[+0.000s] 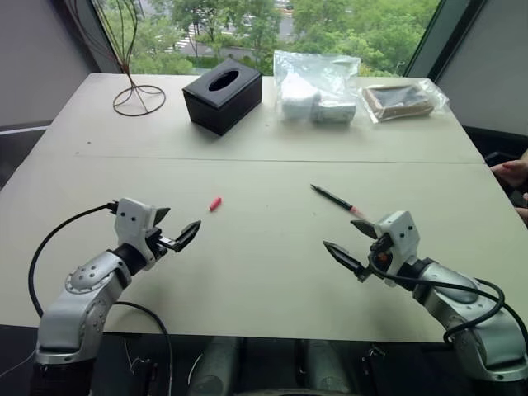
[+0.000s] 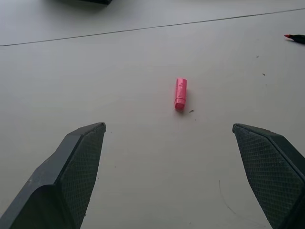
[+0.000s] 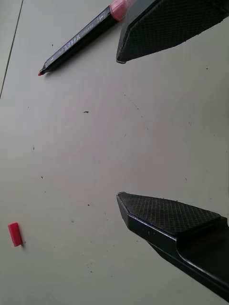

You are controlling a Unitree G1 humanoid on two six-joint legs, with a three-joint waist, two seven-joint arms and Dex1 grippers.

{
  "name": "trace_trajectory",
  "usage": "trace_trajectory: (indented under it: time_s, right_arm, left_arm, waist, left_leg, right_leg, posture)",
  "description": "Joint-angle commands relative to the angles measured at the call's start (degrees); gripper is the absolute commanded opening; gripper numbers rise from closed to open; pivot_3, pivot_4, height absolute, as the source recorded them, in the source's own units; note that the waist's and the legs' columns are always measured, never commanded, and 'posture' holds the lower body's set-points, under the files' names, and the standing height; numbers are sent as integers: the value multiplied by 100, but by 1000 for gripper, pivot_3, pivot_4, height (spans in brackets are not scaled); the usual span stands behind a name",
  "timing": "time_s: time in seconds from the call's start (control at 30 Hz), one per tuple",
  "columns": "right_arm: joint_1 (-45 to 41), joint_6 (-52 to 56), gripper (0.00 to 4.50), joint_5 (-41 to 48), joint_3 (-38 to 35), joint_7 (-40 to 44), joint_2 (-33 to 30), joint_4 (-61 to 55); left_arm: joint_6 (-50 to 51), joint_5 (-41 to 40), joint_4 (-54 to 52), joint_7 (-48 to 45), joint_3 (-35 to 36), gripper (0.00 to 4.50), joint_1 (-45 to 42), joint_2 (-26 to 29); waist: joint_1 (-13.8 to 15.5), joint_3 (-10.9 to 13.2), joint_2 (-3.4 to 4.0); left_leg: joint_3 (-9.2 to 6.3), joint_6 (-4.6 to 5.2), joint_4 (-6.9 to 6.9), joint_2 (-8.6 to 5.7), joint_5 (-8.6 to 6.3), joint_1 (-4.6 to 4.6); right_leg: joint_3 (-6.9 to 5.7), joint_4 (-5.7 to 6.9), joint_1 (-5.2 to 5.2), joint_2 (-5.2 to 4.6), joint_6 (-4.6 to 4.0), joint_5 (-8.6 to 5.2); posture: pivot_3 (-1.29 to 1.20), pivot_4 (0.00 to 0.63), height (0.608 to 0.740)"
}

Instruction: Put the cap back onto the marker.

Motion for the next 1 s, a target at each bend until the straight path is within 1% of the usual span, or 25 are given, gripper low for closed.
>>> trace_trajectory:
  time_s: [0.03, 0.13, 0.23, 0.4, 0.57, 0.67, 0.77, 0.83, 0.9, 0.97, 1.0]
  right_arm:
    - [-58, -127, 4492, -11, 3, -13, 34, -150]
    - [-64, -134, 4492, -23, 16, -18, 38, -143]
    - [-80, -137, 4492, -31, 18, -24, 35, -132]
    - [-140, -158, 4492, -78, 57, -5, 11, -82]
    - [-242, -142, 4492, -114, 65, -22, 16, -69]
    - [-269, -123, 4492, -131, 50, -27, -15, -91]
    - [-375, -127, 4492, -226, -18, -18, -135, -19]
    - [-581, -242, 4492, -475, -29, 2, -325, 308]
    - [-1044, -543, 4492, -783, 65, 72, -501, 1004]
    - [-1394, -733, 4492, -906, 160, 175, -560, 1467]
    - [-1800, -790, 4492, -967, 315, 330, -566, 1841]
  left_arm:
    - [-151, 21, -51, -32, 106, 4462, -104, 69]
    - [-200, 91, 10, -84, 66, 4462, -199, 129]
    - [-387, 203, 318, -517, -90, 4462, -583, 461]
    - [-842, 363, 1000, -1722, -630, 4462, -1432, 1096]
    - [-1277, 482, 1687, -2931, -1254, 4462, -2139, 1378]
    - [-1465, 605, 2045, -3453, -1600, 4462, -2471, 1381]
    - [-1753, 804, 2483, -3587, -1781, 4462, -2789, 1228]
    - [-1854, 852, 2734, -3639, -1823, 4462, -2963, 1107]
    - [-1939, 888, 2975, -3659, -1841, 4462, -3109, 962]
    - [-2002, 939, 3111, -3683, -1848, 4462, -3177, 873]
    - [-2026, 953, 3168, -3685, -1858, 4462, -3217, 805]
  waist:
    - [0, 0, 0]
    - [0, 0, 0]
    - [4, 1, -2]
    - [1, 1, -2]
    - [-9, 2, -2]
    - [-2, 2, -2]
    - [-4, 2, -2]
    - [-7, 3, -3]
    - [-13, 4, -5]
    - [-20, 4, -5]
    - [-28, 4, -5]
  left_leg:
    - [0, 0, 0, 0, 0, 0]
    - [0, 0, 0, 0, 0, 0]
    - [-1, 0, 0, 0, 0, 0]
    - [1, 0, 0, -3, 0, -4]
    - [6, 17, -17, -4, 8, -6]
    - [5, 20, -26, -4, 11, -6]
    - [5, 21, -26, -3, 11, -5]
    - [7, 21, -24, -4, 12, -4]
    - [9, 22, -19, -5, 12, -1]
    - [12, 23, -17, -6, 12, 1]
    - [11, 23, -17, -5, 12, 2]
  right_leg:
    - [0, 0, 0, 0, 1, 0]
    - [0, 0, 0, 0, 1, 0]
    - [-1, 0, -1, 2, 0, 0]
    - [-5, -5, -1, 2, 0, 0]
    - [-4, -10, -9, 3, -13, 8]
    - [-4, -9, -13, 7, -12, 7]
    - [-5, -9, -13, 9, -11, 7]
    - [-4, -9, -11, 8, -10, 8]
    - [-4, -9, -5, 8, -9, 9]
    - [-4, -7, -4, 9, -8, 10]
    - [-4, -6, -5, 11, -8, 10]
  posture:
    - [0, 150, 740]
    - [0, 150, 740]
    - [0, 150, 740]
    - [0, 150, 740]
    - [0, 150, 740]
    - [0, 150, 740]
    - [0, 150, 740]
    - [0, 150, 740]
    - [0, 150, 740]
    - [0, 150, 740]
    - [0, 150, 740]
